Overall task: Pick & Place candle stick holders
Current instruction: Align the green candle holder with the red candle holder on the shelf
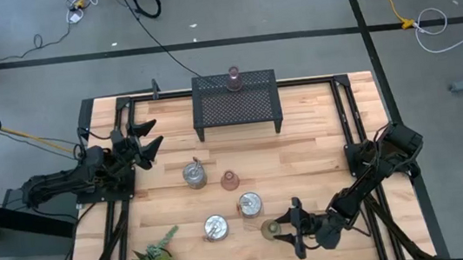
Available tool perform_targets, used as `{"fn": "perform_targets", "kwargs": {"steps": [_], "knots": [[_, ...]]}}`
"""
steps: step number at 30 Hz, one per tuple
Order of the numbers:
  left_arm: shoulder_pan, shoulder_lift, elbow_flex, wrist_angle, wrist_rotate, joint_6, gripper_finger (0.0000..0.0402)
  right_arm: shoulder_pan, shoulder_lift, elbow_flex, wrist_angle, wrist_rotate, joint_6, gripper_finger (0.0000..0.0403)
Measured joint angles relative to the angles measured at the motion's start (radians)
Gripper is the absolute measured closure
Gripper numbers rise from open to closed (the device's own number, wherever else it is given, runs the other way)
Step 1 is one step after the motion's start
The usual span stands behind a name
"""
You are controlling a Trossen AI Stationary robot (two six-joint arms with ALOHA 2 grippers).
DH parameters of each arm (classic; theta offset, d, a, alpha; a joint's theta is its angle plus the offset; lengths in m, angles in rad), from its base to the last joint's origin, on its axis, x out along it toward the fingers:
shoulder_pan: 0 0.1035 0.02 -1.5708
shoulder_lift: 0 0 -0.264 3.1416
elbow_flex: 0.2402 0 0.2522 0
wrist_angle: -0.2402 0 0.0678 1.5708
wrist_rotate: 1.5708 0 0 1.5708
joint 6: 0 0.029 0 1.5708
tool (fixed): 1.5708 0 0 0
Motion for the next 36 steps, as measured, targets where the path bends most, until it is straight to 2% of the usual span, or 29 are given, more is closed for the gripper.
{"fn": "perform_targets", "kwargs": {"steps": [5,19,26,29,33,36], "knots": [[0.000,0.000,0.000,-0.001,0.000,0.000,0.0012,-0.019,0.009,0.006,0.000,-0.029,0.009,0.0178],[0.000,0.000,0.000,0.000,0.000,0.000,0.0012,-0.032,0.017,0.007,0.031,-0.026,0.009,0.0178],[0.000,0.000,0.000,0.000,0.000,0.000,0.0012,-0.059,0.046,0.067,-0.031,-0.043,0.002,0.0182],[0.000,0.000,0.000,0.000,0.000,0.000,0.0012,-0.065,0.053,0.084,-0.068,-0.057,0.008,0.0210],[0.000,0.000,0.000,0.000,0.000,0.000,0.0012,-0.071,0.055,0.092,-0.065,-0.076,0.002,0.0283],[0.000,0.000,0.000,0.000,0.000,0.001,0.0012,-0.069,0.055,0.092,-0.067,-0.073,-0.001,0.0283]]}}
